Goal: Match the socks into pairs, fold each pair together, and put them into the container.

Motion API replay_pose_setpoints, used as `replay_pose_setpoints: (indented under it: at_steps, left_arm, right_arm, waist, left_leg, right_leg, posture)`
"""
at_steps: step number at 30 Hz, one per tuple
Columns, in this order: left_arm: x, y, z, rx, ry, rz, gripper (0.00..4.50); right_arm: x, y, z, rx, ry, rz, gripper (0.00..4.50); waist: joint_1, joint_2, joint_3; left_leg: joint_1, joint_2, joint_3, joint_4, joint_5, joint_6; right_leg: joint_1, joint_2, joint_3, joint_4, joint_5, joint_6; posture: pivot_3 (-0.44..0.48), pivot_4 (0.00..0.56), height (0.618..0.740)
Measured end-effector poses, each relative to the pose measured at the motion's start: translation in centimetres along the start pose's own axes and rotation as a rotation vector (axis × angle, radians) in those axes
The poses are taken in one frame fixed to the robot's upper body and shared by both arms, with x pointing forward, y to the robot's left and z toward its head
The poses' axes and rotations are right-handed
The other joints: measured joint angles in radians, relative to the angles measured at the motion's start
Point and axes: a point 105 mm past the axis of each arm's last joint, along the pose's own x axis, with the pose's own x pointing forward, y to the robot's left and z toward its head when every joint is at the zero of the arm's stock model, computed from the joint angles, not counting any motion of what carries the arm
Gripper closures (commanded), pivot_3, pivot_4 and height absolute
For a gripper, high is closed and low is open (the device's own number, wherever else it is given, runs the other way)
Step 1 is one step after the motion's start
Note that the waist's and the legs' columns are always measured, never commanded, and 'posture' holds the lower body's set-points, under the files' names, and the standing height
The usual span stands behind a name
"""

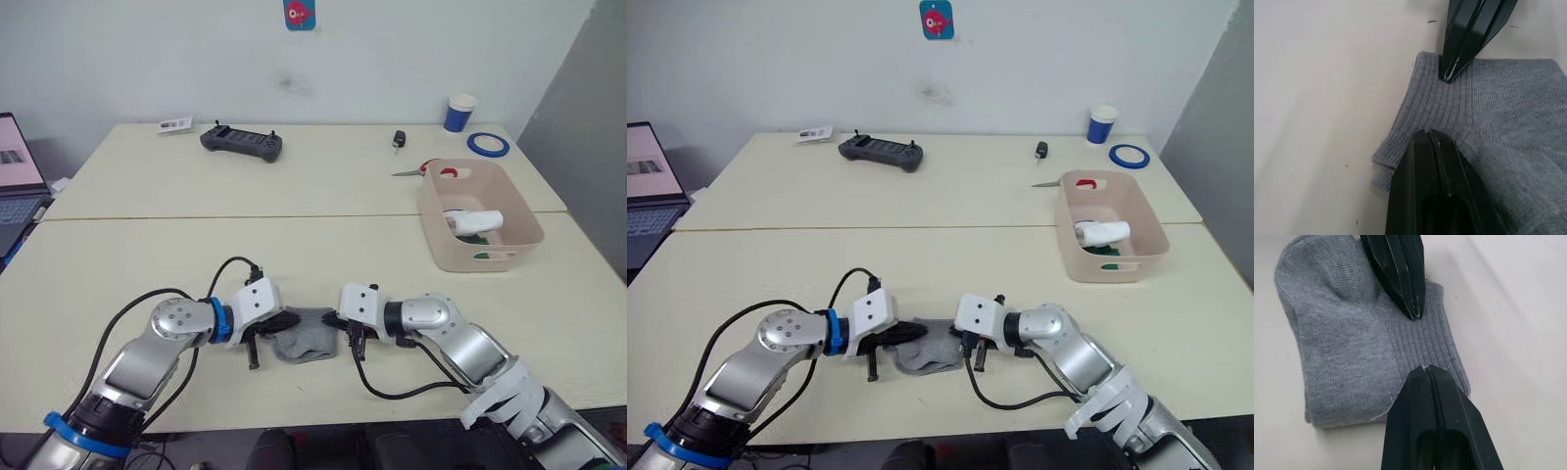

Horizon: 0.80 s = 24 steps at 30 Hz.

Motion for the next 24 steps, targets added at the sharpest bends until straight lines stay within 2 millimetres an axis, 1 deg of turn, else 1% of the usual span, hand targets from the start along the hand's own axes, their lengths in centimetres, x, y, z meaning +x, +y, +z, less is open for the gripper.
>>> replay_pose_setpoints:
  at_steps: [2, 4, 6, 7, 8, 10, 13, 15, 17, 18, 20, 24]
  left_arm:
    - [-0.5, -0.1, 0.4, -0.009, -0.028, 0.01, 4.5]
    - [-0.9, -0.2, 1.8, -0.006, -0.076, 0.009, 4.5]
    - [-1.4, -0.4, 3.4, -0.004, -0.124, -0.006, 4.5]
    - [-1.6, -0.8, 4.0, 0.003, -0.132, -0.029, 4.5]
    - [-1.8, -1.2, 4.1, 0.011, -0.124, -0.052, 4.5]
    - [-2.1, -1.8, 3.1, 0.008, -0.079, -0.083, 4.5]
    - [-1.7, -2.7, 1.4, -0.018, -0.031, -0.111, 4.5]
    - [-1.4, -2.5, 0.8, -0.014, -0.023, -0.094, 4.5]
    - [-1.2, -2.1, -0.5, 0.001, 0.003, -0.073, 4.5]
    - [-1.2, -2.1, -0.8, 0.021, 0.003, -0.071, 4.5]
    - [-1.1, -2.1, -0.9, 0.066, -0.002, -0.071, 4.5]
    - [-1.2, -2.2, -1.2, 0.073, -0.016, -0.057, 4.5]
  right_arm:
    - [-0.7, -0.5, 0.5, 0.031, -0.024, -0.008, 4.48]
    - [-1.7, -0.9, 1.6, 0.039, -0.064, -0.012, 4.48]
    - [-2.1, -0.6, 2.9, 0.027, -0.103, 0.014, 4.48]
    - [-2.1, -0.2, 3.3, 0.017, -0.118, 0.037, 4.48]
    - [-2.0, 0.2, 3.6, 0.011, -0.126, 0.061, 4.48]
    - [-1.4, 1.3, 3.6, 0.002, -0.121, 0.117, 4.48]
    - [-0.2, 2.6, 2.7, -0.013, -0.091, 0.18, 4.48]
    - [0.4, 3.1, 1.9, -0.03, -0.066, 0.206, 4.48]
    - [0.6, 3.4, 1.1, -0.043, -0.044, 0.226, 4.48]
    - [0.6, 3.5, 0.6, -0.052, -0.028, 0.232, 4.48]
    - [0.2, 3.4, 0.2, -0.081, -0.016, 0.233, 4.48]
    - [-1.2, 3.0, -0.8, -0.094, 0.006, 0.208, 4.48]
  waist:
    - [0.001, 0.0, 0.001]
    - [0.004, 0.0, 0.002]
    - [0.004, 0.0, 0.002]
    - [0.004, 0.0, 0.002]
    - [0.003, 0.0, 0.002]
    - [0.0, 0.0, 0.002]
    - [-0.001, 0.0, 0.002]
    - [0.0, 0.0, 0.002]
    - [0.003, 0.0, 0.002]
    - [0.005, 0.0, 0.002]
    - [0.006, 0.001, 0.002]
    - [0.006, 0.001, 0.001]
  left_leg:
    - [-0.001, 0.0, 0.0, 0.001, 0.0, 0.0]
    - [-0.001, 0.0, 0.0, 0.002, 0.0, 0.0]
    - [-0.001, 0.0, 0.0, 0.002, 0.0, 0.0]
    - [-0.001, 0.0, 0.0, 0.002, 0.0, 0.0]
    - [-0.001, 0.0, 0.0, 0.001, 0.0, 0.0]
    - [-0.001, 0.0, 0.0, 0.001, 0.0, 0.0]
    - [-0.001, 0.0, 0.0, 0.001, 0.0, 0.0]
    - [-0.001, 0.0, 0.0, 0.002, 0.0, 0.0]
    - [-0.001, 0.0, 0.0, 0.002, 0.0, 0.0]
    - [-0.001, 0.0, 0.0, 0.002, 0.0, 0.0]
    - [0.0, 0.0, 0.001, 0.002, 0.0, 0.0]
    - [0.001, 0.0, 0.001, 0.002, 0.0, 0.0]
  right_leg:
    - [-0.001, 0.0, 0.0, 0.001, 0.0, 0.0]
    - [-0.001, 0.0, 0.0, 0.001, 0.0, 0.0]
    - [-0.001, 0.0, 0.0, 0.001, 0.0, 0.0]
    - [-0.001, 0.0, 0.0, 0.001, 0.0, 0.0]
    - [-0.001, 0.0, 0.0, 0.001, 0.0, 0.0]
    - [-0.001, 0.0, 0.0, 0.001, 0.0, 0.0]
    - [-0.001, 0.0, 0.0, 0.001, -0.001, -0.001]
    - [-0.001, 0.0, 0.0, 0.001, -0.001, -0.001]
    - [-0.001, 0.0, 0.0, 0.001, -0.001, -0.001]
    - [-0.001, 0.0, 0.0, 0.001, -0.001, -0.001]
    - [0.0, -0.001, 0.0, 0.001, -0.001, -0.001]
    - [0.001, -0.001, 0.0, 0.002, -0.001, -0.001]
  posture:
    - [0.0, 0.15, 0.74]
    - [0.0, 0.15, 0.74]
    - [0.0, 0.15, 0.74]
    - [0.0, 0.15, 0.74]
    - [0.0, 0.15, 0.74]
    - [0.0, 0.15, 0.74]
    - [0.0, 0.15, 0.74]
    - [0.0, 0.15, 0.74]
    - [0.0, 0.15, 0.74]
    - [0.0, 0.15, 0.74]
    - [0.0, 0.15, 0.74]
    - [0.0, 0.15, 0.74]
